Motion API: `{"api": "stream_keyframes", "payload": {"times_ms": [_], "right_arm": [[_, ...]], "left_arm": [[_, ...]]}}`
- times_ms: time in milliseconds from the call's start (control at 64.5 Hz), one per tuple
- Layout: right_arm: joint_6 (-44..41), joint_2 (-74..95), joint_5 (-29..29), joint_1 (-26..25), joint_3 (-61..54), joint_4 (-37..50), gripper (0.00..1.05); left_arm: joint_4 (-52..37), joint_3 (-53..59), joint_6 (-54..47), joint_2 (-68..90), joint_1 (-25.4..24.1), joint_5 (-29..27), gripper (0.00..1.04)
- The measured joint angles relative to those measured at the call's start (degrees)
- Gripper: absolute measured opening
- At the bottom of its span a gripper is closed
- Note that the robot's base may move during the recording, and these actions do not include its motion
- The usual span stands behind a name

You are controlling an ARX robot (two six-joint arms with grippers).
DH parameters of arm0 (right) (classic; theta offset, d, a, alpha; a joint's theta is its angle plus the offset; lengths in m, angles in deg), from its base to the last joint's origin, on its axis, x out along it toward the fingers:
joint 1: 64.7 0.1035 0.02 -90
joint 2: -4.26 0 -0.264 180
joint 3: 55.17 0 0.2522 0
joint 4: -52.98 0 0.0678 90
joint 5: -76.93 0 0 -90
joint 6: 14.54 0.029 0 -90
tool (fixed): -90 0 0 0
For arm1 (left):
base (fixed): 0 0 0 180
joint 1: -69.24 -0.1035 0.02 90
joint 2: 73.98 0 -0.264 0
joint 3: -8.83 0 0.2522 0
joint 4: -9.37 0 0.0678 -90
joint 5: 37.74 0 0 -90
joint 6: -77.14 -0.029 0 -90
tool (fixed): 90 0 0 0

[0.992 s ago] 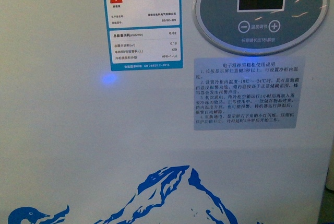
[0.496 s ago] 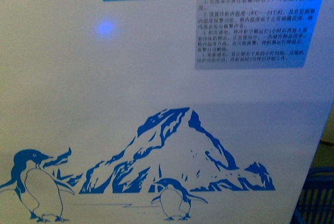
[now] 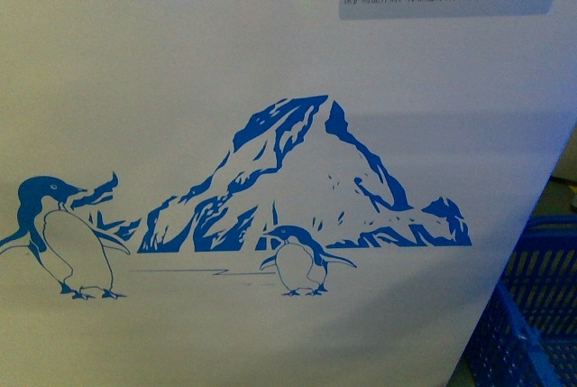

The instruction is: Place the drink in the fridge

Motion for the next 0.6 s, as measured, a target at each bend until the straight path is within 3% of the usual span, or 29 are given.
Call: {"api": "stream_keyframes", "payload": {"times_ms": [605], "right_arm": [[-8.63,20.92,7.23,-0.50,18.03,1.11,0.98]], "left_arm": [[0.00,0.00,0.00,0.00,0.00,-0.02,0.97]]}}
